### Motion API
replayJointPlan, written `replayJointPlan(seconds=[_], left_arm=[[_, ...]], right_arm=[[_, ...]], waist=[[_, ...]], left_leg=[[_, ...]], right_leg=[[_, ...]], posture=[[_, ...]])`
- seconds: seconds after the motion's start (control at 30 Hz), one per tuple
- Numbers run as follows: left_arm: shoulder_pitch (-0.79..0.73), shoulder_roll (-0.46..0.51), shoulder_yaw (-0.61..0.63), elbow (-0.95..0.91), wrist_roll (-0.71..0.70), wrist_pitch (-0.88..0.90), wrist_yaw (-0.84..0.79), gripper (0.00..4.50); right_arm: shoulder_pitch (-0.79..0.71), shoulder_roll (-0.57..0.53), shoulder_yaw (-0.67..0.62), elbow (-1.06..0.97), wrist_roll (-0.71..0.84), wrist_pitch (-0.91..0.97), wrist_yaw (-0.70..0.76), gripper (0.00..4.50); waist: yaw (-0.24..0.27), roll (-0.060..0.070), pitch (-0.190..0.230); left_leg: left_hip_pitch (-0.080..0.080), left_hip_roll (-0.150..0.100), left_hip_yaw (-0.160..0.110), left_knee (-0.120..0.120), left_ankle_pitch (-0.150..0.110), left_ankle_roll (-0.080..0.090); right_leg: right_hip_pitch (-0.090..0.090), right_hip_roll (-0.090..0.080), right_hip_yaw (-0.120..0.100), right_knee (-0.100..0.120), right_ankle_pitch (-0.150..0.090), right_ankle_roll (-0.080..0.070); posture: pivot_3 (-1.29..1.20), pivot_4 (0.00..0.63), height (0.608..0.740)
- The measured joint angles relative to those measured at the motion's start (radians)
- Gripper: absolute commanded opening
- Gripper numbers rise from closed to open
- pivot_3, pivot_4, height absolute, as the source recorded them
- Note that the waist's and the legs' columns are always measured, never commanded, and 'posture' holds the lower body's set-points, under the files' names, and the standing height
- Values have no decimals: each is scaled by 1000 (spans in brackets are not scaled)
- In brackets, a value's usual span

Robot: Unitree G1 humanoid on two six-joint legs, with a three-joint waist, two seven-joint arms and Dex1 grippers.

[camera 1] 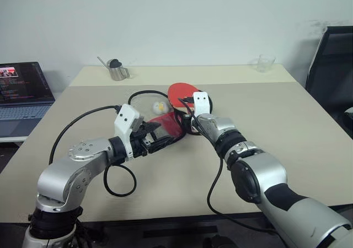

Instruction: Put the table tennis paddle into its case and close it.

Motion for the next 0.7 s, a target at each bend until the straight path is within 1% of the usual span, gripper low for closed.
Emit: replayJointPlan(seconds=[0.47, 0.7], left_arm=[[41, 25, 49, -67, -42, 41, 58, 3660], [64, 24, 52, -87, -62, 53, 87, 3660]], right_arm=[[0, 13, -1, 61, -5, -68, -17, 1075], [0, 10, 0, 69, -26, -74, -29, 1075]], waist=[[-1, 0, 0], [-1, 0, 0]], left_leg=[[0, 0, 0, 0, 0, 0], [0, 0, 0, 0, 0, 0]], right_leg=[[0, 0, 0, 0, 0, 0], [0, 0, 0, 0, 0, 0]], posture=[[0, 150, 740], [0, 150, 740]])
